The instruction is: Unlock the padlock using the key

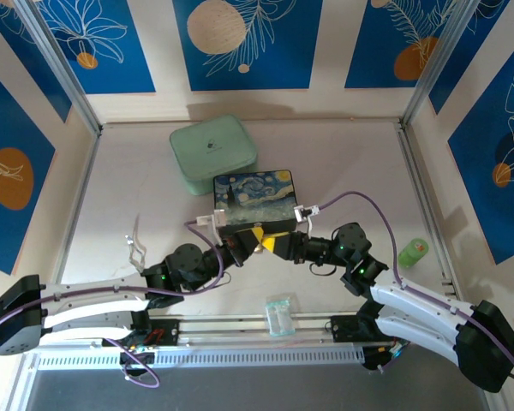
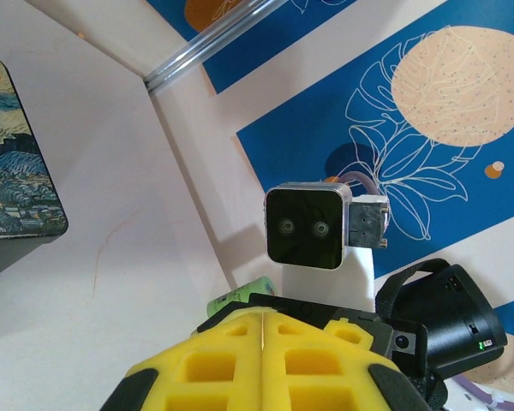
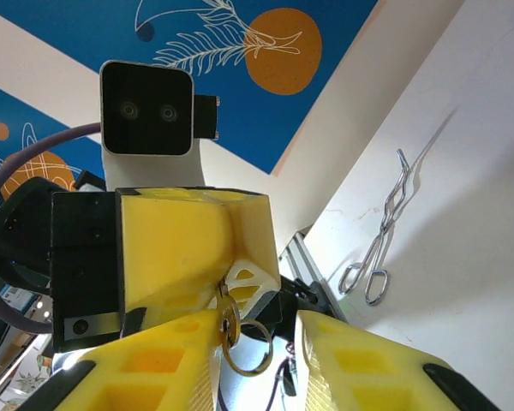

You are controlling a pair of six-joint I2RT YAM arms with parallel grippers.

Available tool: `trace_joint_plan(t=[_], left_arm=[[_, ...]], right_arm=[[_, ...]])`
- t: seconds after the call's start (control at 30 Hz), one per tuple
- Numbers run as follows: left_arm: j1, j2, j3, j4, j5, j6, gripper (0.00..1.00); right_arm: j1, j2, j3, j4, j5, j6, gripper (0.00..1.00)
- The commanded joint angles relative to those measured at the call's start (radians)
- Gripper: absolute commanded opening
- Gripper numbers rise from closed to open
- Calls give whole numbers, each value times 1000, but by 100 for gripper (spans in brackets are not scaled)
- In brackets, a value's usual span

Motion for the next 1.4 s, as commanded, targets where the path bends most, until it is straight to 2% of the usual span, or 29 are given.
trace_joint_plan(t=[0.0,0.37,0.43,0.7,0.97,1.0,1.1,1.13,1.27,1.37], left_arm=[[8,10,34,41,21,10,0],[13,64,20,103,36,-21,0],[16,66,17,98,32,-19,0],[52,91,-2,93,23,-56,0],[80,162,-12,159,54,-95,1],[84,171,-12,165,65,-100,3],[89,193,-11,180,78,-103,26],[90,197,-12,180,77,-103,30],[91,196,5,148,59,-106,40],[91,200,20,130,52,-96,41]], right_arm=[[-5,6,-16,14,-18,9,28],[-10,3,-20,13,-17,4,14],[-18,4,-23,8,-19,9,3],[-43,4,-43,1,-21,18,0],[-65,-9,-57,-35,-20,23,0],[-65,-12,-59,-37,-16,23,0],[-66,-21,-52,-65,-14,14,0],[-66,-23,-50,-77,-12,12,0],[-74,-39,-53,-111,6,1,0],[-86,-47,-60,-122,15,6,0]])
